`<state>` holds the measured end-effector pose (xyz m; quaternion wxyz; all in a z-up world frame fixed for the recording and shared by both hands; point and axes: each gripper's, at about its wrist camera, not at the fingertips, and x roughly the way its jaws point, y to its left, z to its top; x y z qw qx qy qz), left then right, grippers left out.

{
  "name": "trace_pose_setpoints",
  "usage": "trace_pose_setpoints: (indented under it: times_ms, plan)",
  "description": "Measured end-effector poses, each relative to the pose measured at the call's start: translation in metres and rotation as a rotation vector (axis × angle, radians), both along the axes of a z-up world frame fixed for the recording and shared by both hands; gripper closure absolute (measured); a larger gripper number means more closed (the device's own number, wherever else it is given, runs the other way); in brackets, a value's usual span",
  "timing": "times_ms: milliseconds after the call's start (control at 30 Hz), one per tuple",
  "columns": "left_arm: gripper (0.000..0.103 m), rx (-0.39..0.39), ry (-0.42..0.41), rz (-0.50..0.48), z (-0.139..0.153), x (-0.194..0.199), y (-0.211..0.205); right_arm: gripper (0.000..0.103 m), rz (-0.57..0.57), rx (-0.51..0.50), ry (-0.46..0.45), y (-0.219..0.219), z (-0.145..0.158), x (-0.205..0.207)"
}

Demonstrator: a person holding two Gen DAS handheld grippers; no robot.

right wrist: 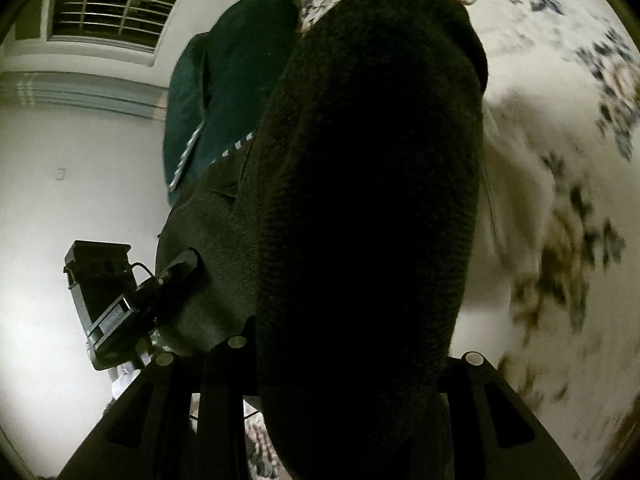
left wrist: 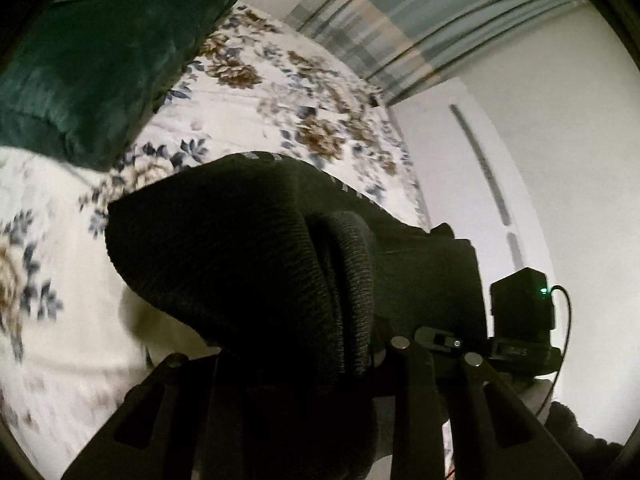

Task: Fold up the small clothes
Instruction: 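Smooth the folded sweater bundle with both grippers and release it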

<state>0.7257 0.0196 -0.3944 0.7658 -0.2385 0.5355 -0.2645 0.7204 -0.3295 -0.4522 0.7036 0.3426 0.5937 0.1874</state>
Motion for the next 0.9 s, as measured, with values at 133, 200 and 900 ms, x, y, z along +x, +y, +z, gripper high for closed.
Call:
trace_pose_setpoints:
  times_ms: [133, 200, 900]
  plan:
    - [0.078, 0.03, 0.052, -0.003, -0.054, 0.043, -0.002, 0.068, 0.007, -0.028, 0.047, 0.002, -0.042, 0.045]
    - [0.078, 0.031, 0.081, 0.002, -0.073, 0.053, 0.0, 0.068, 0.023, -0.039, 0.069, 0.002, -0.062, 0.061]
    - [0.0, 0.512, -0.093, 0.173, -0.032, 0.005, -0.001, 0.0, -0.035, -0.821, -0.006, 0.04, -0.016, 0.006]
